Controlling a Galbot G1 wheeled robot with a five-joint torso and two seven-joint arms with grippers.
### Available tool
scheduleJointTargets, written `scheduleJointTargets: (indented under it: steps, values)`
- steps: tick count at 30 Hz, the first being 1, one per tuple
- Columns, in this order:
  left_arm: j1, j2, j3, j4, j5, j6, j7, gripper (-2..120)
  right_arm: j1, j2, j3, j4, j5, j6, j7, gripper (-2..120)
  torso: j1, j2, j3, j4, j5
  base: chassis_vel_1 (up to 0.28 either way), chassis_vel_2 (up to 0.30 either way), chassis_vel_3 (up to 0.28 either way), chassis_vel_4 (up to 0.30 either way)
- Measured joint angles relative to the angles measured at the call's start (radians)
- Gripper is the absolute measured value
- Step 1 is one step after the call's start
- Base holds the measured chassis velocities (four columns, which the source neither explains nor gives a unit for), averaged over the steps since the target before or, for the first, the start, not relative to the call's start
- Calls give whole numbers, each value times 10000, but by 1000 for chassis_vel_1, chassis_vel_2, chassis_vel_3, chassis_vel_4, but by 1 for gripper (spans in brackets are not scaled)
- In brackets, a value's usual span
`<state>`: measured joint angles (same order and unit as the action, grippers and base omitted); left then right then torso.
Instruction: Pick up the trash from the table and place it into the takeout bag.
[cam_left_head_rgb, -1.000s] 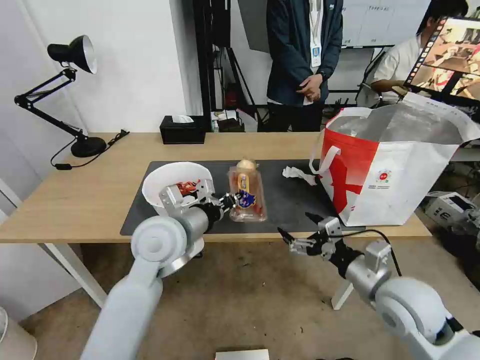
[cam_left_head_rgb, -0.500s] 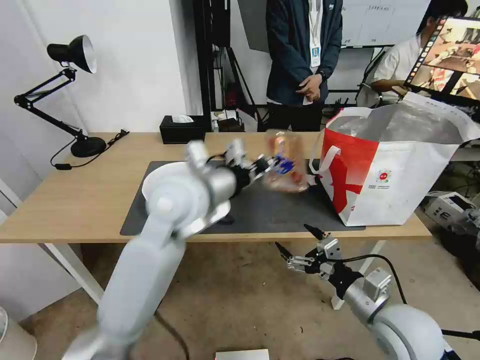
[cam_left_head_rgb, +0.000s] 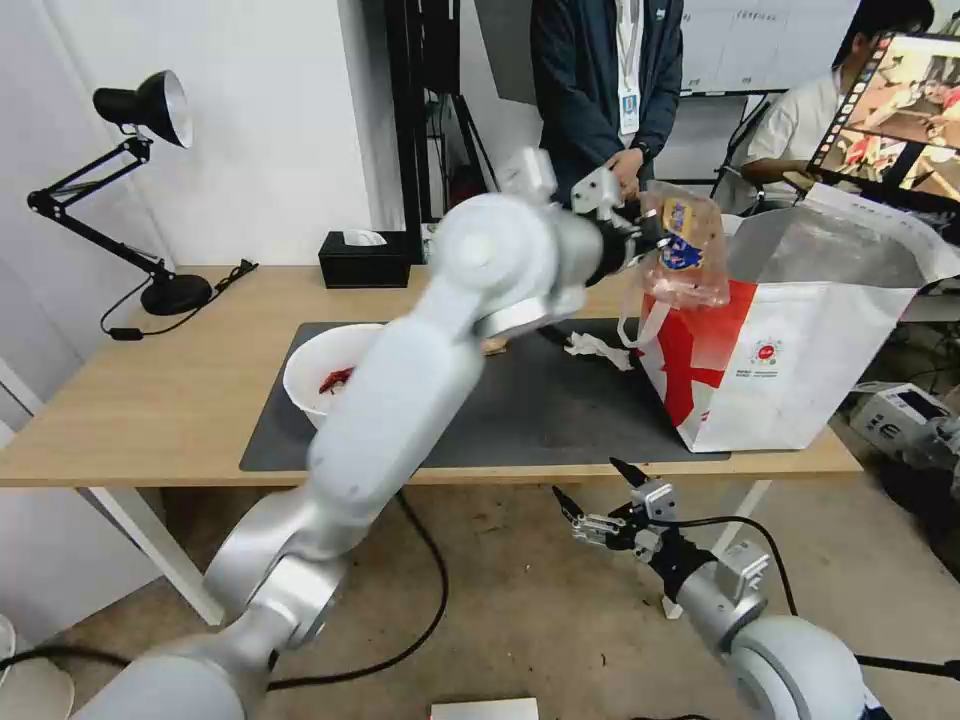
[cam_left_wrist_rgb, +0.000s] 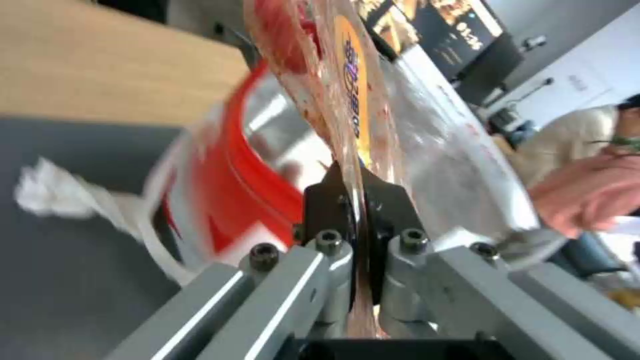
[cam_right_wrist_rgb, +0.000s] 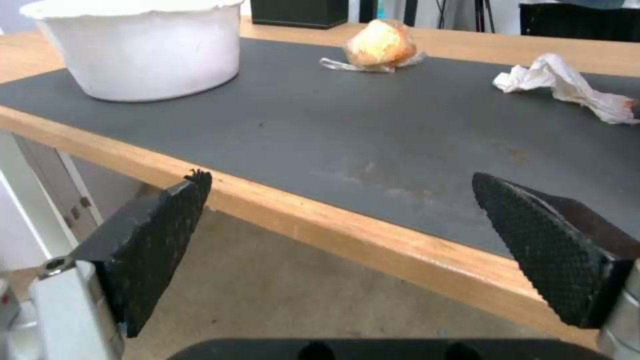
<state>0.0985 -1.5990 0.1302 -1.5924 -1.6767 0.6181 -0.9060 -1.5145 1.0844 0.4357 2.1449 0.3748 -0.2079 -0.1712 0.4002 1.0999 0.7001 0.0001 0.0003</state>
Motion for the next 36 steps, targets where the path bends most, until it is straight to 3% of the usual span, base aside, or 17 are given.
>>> scheduleJointTargets:
  steps: [6, 9, 10, 13, 14, 17, 18, 21, 22, 25, 29, 36]
  values:
    - [-425, -2, 158, 694, 538, 51, 1086, 0, 43, 29, -4, -36, 24, -64, 115, 100, -1, 0, 0, 0, -2, 0, 0, 0, 0]
    - [-784, 5, 189, 1152, 879, 194, 2026, 0, 100, 34, -84, -31, 51, -208, 285, 100, -1, 0, -1, 0, -2, 0, 0, 0, 0]
    - [-784, 5, 189, 1152, 879, 194, 2026, 0, 100, 34, -84, -31, 51, -208, 285, 100, -1, 0, -1, 0, -2, 0, 0, 0, 0]
    - [-1193, 7, 458, 1754, 1362, 175, 3381, 0, 223, 26, -221, -15, 80, -291, 514, 100, -1, 0, -1, 0, -2, 0, 0, 0, 0]
    - [-1193, 7, 458, 1754, 1362, 175, 3381, 0, 223, 26, -221, -15, 80, -291, 514, 100, -1, 0, -1, 0, -2, 0, 0, 0, 0]
    - [-1286, 7, 724, 2278, 2560, 169, 5310, 0, 346, -10, -274, -23, 114, -342, 674, 100, -2, 1, -1, -1, -2, 0, 0, 0, 0]
    - [-1286, 7, 724, 2278, 2560, 169, 5310, 0, 346, -10, -274, -23, 114, -342, 674, 100, -2, 1, -1, -1, -2, 0, 0, 0, 0]
    - [-1289, 12, 1072, 2821, 3977, 79, 6933, 0, 424, -26, -292, -33, 258, -377, 734, 100, -1, 0, 0, -1, -2, 0, 0, 0, 0]
    - [-1289, 12, 1072, 2821, 3977, 79, 6933, 0, 424, -26, -292, -33, 258, -377, 734, 100, -1, 0, 0, -1, -2, 0, 0, 0, 0]
    - [-1427, 10, 1624, 3441, 5016, -900, 8202, 0, 537, 7, -371, -72, 336, -407, 765, 100, -1, 0, 0, -1, -2, 0, 0, 0, 0]
    - [-1667, 5, 1965, 3774, 5178, -1393, 8591, 0, 643, 40, -418, -99, 344, -431, 773, 100, -1, 0, 0, -1, -2, 0, 0, 0, 0]
    - [-2062, 2, 1991, 3751, 4944, -1264, 8555, 0, 683, 58, -438, -115, 377, -457, 831, 100, -2, 0, -1, -1, -2, 0, 0, 0, 0]
